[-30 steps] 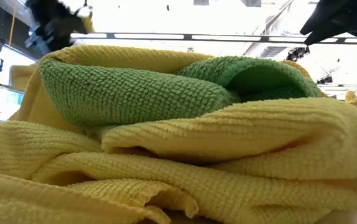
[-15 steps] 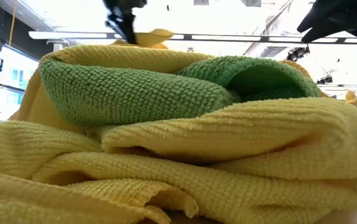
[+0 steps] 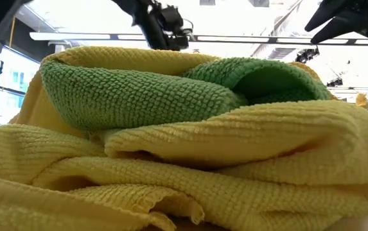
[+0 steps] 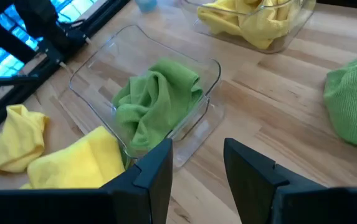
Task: Sort microfiber towel by color & place in baskets
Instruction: Put the yellow towel into the top transparent bin, then put the green towel into the bottom transparent bin
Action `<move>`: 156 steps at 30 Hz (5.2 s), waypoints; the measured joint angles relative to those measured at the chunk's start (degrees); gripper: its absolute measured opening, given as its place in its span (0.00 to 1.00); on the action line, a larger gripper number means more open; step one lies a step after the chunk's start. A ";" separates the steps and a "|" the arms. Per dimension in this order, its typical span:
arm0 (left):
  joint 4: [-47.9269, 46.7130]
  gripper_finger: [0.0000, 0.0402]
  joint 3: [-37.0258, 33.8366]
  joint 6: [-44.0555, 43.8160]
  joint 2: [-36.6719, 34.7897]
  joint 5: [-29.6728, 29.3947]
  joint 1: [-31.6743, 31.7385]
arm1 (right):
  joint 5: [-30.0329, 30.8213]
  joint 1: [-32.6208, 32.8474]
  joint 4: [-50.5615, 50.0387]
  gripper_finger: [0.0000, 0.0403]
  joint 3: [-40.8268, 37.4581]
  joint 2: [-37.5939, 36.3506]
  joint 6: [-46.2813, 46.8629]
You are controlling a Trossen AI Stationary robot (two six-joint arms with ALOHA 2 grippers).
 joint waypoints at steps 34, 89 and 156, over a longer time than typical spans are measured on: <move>-2.48 0.28 2.76 4.87 15.03 0.52 4.74 | 3.83 -7.98 -1.66 0.34 0.00 0.00 2.20; -12.19 0.37 11.54 -19.84 0.80 -2.82 -5.22 | 3.52 -7.98 -7.41 0.34 0.00 0.02 2.14; 16.43 0.00 -60.28 -45.29 -59.94 -3.71 -35.11 | -50.11 7.24 0.64 0.03 3.50 23.01 43.98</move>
